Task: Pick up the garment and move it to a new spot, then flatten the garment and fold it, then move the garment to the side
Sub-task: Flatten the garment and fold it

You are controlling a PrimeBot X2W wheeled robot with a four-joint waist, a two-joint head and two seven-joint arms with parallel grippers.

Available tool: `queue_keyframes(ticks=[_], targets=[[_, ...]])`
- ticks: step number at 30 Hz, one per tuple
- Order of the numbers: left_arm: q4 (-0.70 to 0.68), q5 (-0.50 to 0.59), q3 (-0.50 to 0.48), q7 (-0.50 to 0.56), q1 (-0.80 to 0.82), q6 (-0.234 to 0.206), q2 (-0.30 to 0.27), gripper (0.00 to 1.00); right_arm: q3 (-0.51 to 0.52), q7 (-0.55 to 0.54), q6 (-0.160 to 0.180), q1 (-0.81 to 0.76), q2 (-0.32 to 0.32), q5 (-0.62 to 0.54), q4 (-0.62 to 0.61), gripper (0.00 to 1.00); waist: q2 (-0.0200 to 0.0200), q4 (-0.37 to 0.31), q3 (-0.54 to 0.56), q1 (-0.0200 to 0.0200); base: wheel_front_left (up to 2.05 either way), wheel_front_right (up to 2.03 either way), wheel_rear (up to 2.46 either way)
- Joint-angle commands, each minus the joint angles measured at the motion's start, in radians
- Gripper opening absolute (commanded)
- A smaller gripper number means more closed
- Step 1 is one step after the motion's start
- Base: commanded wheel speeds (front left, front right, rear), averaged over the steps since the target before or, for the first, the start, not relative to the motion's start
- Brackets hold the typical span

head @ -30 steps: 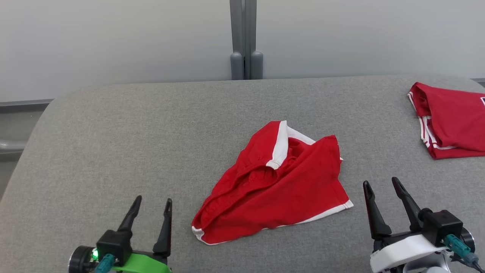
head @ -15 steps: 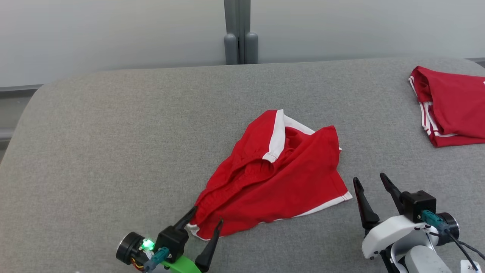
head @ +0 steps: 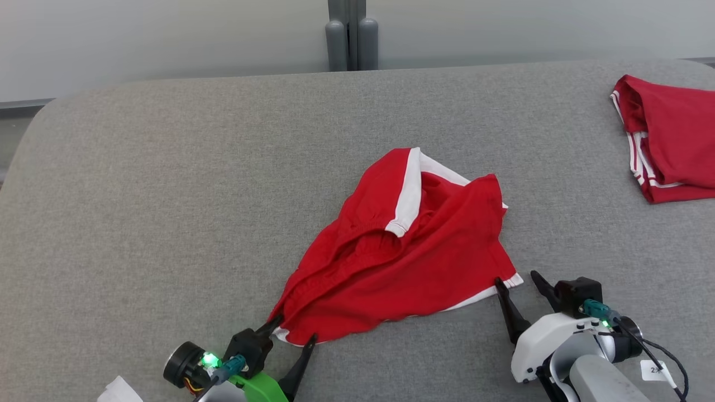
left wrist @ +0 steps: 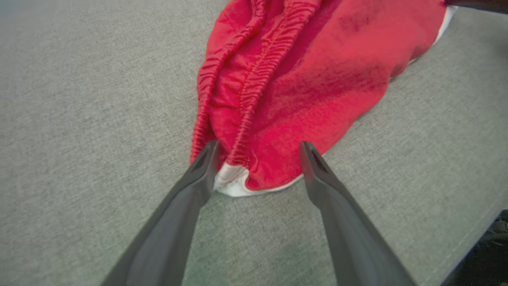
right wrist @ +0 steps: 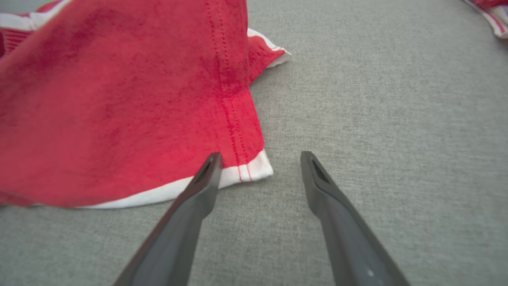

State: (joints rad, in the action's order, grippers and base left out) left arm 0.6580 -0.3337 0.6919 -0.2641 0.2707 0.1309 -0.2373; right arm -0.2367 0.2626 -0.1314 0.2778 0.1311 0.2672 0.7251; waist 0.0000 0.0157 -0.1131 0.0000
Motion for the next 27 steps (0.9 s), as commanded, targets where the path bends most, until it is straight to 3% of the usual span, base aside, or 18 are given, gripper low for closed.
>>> queue_keyframes(ticks=[1,3,4,5,6,7,17,27], targets=[[0.011,-0.018,0.010,0.001,0.014,0.000,-0.007,1.00,-0.010,0.003,0.002,0.018,-0.005,0.017,0.022,1.00,0.0000,0.009,-0.009,0.0000,0.00,0.00,0.00],[0.017,-0.025,0.022,0.001,0.023,0.000,-0.004,0.94,-0.023,0.003,0.002,0.030,-0.007,0.028,0.056,1.00,0.0000,0.016,-0.016,0.0000,0.00,0.00,0.00],[0.021,-0.034,0.026,0.001,0.025,0.000,-0.003,0.71,-0.030,0.002,0.002,0.035,-0.009,0.037,0.069,1.00,0.0000,0.018,-0.018,0.0000,0.00,0.00,0.00],[0.025,-0.042,0.032,0.001,0.028,0.000,-0.002,0.44,-0.039,0.000,0.002,0.039,-0.013,0.052,0.089,0.75,0.0000,0.021,-0.020,0.0000,0.00,0.00,0.00],[0.027,-0.049,0.037,0.001,0.031,0.000,-0.001,0.15,-0.048,0.000,0.002,0.042,-0.015,0.062,0.105,0.36,0.0000,0.023,-0.022,0.0000,0.00,0.00,0.00],[0.029,-0.057,0.042,0.001,0.033,0.000,0.000,0.00,-0.057,-0.001,0.001,0.049,-0.016,0.072,0.113,0.03,0.0000,0.026,-0.025,0.0000,0.00,0.00,0.00],[-0.111,-0.121,-0.005,0.000,0.001,0.000,-0.011,0.00,-0.051,0.002,0.001,0.030,0.028,0.114,-0.040,0.00,0.0000,0.020,-0.011,0.0000,0.00,0.00,0.00],[-0.364,-0.296,0.004,0.022,0.056,0.000,-0.037,0.00,-0.017,0.002,0.001,0.059,0.099,0.151,-0.223,0.00,0.0000,-0.003,0.008,0.0000,0.00,0.00,0.00]])
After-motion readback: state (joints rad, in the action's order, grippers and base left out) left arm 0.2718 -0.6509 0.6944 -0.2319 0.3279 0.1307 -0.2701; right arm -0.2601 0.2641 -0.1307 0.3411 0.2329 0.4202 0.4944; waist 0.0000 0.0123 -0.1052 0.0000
